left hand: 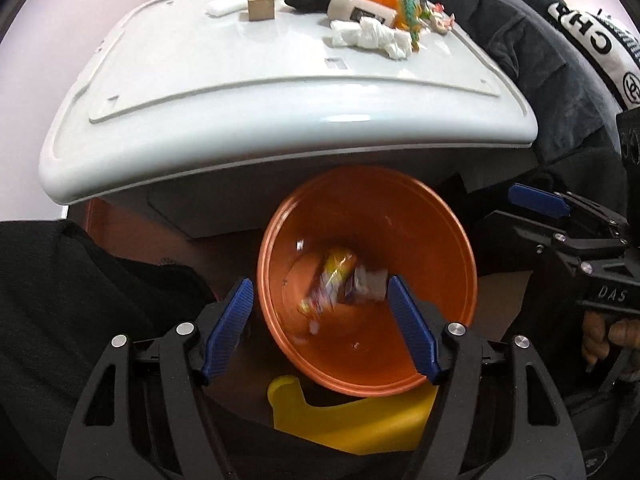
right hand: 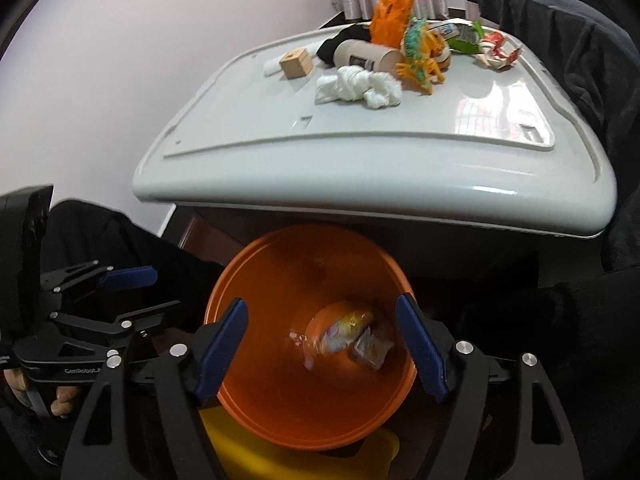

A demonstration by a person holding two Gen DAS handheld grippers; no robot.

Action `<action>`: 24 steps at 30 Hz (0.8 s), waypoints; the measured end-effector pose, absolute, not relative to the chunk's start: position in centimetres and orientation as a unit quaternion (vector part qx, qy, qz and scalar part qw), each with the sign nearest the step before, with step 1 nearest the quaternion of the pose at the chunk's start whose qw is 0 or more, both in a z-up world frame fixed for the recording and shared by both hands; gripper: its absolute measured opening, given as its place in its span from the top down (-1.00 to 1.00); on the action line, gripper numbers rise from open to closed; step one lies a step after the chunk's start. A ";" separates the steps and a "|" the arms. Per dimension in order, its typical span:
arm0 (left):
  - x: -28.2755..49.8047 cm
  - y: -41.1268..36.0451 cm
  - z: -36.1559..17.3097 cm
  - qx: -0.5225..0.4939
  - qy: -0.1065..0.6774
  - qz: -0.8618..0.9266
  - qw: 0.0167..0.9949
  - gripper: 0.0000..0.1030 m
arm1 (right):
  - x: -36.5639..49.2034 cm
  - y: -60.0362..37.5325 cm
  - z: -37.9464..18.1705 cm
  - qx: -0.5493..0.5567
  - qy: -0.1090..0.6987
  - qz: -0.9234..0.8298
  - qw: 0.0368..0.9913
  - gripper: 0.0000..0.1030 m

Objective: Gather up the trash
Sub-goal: 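Move both grippers back over the table toward the tissue bundle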

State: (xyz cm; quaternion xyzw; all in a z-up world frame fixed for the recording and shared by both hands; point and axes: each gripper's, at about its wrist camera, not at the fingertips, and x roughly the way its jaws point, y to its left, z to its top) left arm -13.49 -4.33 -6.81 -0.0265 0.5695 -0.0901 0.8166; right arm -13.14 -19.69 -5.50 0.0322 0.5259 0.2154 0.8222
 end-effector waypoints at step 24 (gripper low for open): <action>-5.7 -1.9 -3.5 -0.086 0.451 -0.072 0.886 -0.44 | 6.4 -13.8 -5.9 -0.100 0.474 0.267 0.833 -0.25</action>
